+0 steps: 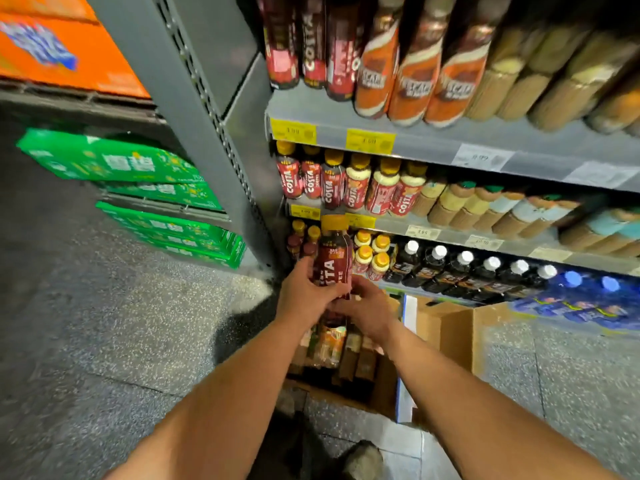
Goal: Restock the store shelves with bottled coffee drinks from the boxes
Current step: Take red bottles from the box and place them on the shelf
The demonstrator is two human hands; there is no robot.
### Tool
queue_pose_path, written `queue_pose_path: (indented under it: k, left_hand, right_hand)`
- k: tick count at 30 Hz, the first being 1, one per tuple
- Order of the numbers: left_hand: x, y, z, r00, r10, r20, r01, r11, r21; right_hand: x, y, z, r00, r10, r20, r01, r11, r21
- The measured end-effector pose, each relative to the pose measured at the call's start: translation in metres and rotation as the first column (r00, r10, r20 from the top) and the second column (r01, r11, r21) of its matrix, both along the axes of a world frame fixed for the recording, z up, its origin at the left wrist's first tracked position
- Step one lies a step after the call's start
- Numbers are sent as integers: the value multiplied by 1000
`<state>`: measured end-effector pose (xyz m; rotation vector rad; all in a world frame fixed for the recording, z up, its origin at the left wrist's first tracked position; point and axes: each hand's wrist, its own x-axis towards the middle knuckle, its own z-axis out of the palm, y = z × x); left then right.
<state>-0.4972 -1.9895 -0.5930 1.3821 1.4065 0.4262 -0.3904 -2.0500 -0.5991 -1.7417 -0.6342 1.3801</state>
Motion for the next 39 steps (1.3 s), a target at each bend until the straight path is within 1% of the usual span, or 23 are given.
queue_pose_path:
  k: [3,6,8,10,13,16,19,24,26,28,36,39]
  left_hand:
    - [9,12,56,998,-19,59,15,997,76]
    - [18,21,107,988,24,152,-43,992,121]
    - [21,24,136,972,43,230,-78,987,144]
    - [20,24,162,957,45,285,-105,974,199]
    - [16,23,197,958,21,285,-106,952,286]
    - [15,22,227,948,19,318,-119,947,298]
    - [15,17,258,950,-19,313,-98,930,353]
    - [18,19,312,933,-52,356,-100,913,396]
    - [17,21,329,919,-68,389,-110,901,419]
    - [14,24,339,910,-69,409,-125,895,429]
    - [8,49,359,930,-91,356,-107,860,500]
    - [12,64,366,920,-89,381,-110,875,472]
  right_hand:
    - [9,7,54,998,-16,53,10,994,107]
    - [13,17,103,996,-47,73,31,979,202]
    - [16,22,139,992,-30,124,-5,962,273]
    - [17,26,171,990,-20,143,-25,951,310]
    - [15,27,206,976,-15,218,-64,934,351]
    - [16,31,229,973,-25,227,-68,918,392]
    - [18,27,258,966,-13,257,-88,922,378]
    - [23,33,314,933,-36,358,-133,890,436]
    - [22,37,331,914,-44,403,-155,880,449]
    - [18,42,339,914,-56,402,-150,873,464]
    - [6,64,360,930,-93,355,-102,864,494]
    - [10,79,367,924,-115,365,-83,870,485]
